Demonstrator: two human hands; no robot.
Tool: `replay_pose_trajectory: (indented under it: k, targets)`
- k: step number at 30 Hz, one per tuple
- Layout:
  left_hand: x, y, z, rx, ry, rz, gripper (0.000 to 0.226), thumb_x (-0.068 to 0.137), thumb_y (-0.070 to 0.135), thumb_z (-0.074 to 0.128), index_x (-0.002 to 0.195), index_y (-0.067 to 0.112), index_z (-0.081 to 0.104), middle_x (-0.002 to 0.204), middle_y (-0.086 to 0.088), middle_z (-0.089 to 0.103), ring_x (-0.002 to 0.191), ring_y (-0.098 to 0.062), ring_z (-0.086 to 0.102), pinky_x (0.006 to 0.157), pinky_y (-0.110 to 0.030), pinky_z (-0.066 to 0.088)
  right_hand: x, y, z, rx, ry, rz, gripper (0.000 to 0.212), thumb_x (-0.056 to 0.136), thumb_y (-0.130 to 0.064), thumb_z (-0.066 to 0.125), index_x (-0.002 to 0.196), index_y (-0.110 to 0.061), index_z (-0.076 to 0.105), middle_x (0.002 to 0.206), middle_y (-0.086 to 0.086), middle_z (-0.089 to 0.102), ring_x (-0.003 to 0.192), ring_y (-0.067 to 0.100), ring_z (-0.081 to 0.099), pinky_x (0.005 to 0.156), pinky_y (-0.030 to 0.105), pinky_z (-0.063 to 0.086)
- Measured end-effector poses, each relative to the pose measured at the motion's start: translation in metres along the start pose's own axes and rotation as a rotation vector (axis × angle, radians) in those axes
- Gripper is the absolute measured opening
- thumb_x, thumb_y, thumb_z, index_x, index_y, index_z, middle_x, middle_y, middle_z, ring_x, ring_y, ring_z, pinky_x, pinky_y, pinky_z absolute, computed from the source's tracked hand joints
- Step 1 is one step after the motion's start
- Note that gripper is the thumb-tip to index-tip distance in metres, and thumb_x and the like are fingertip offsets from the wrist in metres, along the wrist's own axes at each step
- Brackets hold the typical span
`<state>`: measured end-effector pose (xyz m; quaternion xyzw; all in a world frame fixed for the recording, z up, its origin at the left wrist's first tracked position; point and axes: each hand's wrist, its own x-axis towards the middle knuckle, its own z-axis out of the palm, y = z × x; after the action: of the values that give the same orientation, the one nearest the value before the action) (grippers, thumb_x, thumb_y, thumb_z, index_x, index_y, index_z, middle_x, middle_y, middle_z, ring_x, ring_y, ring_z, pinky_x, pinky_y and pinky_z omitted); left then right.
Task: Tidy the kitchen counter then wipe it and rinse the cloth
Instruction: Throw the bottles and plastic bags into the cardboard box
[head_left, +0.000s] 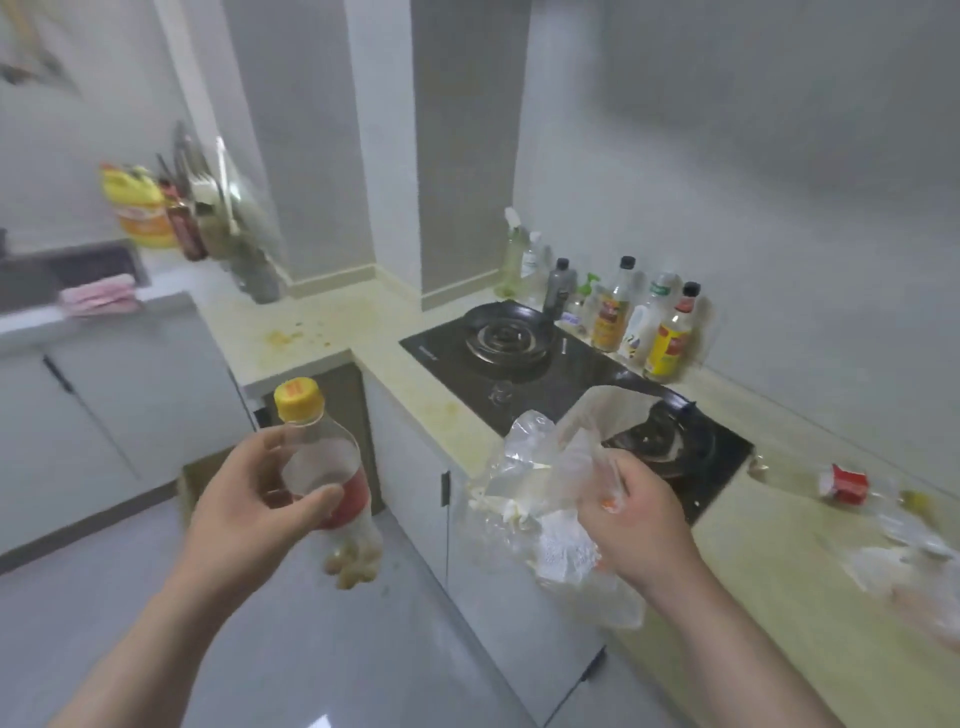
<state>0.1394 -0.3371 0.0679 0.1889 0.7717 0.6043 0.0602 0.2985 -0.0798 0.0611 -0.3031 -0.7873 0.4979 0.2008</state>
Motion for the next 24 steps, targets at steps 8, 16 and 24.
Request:
replay_pose_trajectory:
  k: [8, 16, 24]
  targets:
    - [-0.002, -0.042, -0.125, 0.032, 0.235, -0.070, 0.051, 0.077, 0.001, 0.073, 0.090, 0.047, 0.057, 0.085, 0.021, 0.069, 0.076, 0.009, 0.063, 0.069, -0.026, 0.052, 0.020, -0.065, 0.130, -0.036, -0.234, -0.138, 0.025, 0.081, -0.003, 0.057, 0.083, -0.027, 0.064, 0.079, -0.015, 0.066, 0.065, 0.002, 0.057, 0.055, 0.013, 0.043]
    - [0.044, -0.097, -0.261, -0.008, 0.351, -0.157, 0.051, 0.069, 0.006, 0.082, 0.097, 0.039, 0.055, 0.087, 0.023, 0.069, 0.074, 0.006, 0.064, 0.060, -0.009, 0.051, 0.040, -0.133, 0.292, -0.015, -0.372, -0.117, 0.044, 0.075, 0.003, 0.050, 0.086, -0.037, 0.064, 0.070, -0.020, 0.064, 0.052, 0.000, 0.054, 0.050, 0.027, 0.047]
    - [0.096, -0.127, -0.361, 0.001, 0.382, -0.186, 0.060, 0.041, 0.049, 0.070, 0.098, 0.043, 0.055, 0.094, 0.016, 0.068, 0.080, 0.003, 0.064, 0.076, -0.029, 0.051, 0.061, -0.185, 0.409, 0.003, -0.408, -0.129, 0.044, 0.074, 0.000, 0.051, 0.092, -0.037, 0.066, 0.080, -0.016, 0.068, 0.059, 0.005, 0.058, 0.053, 0.028, 0.049]
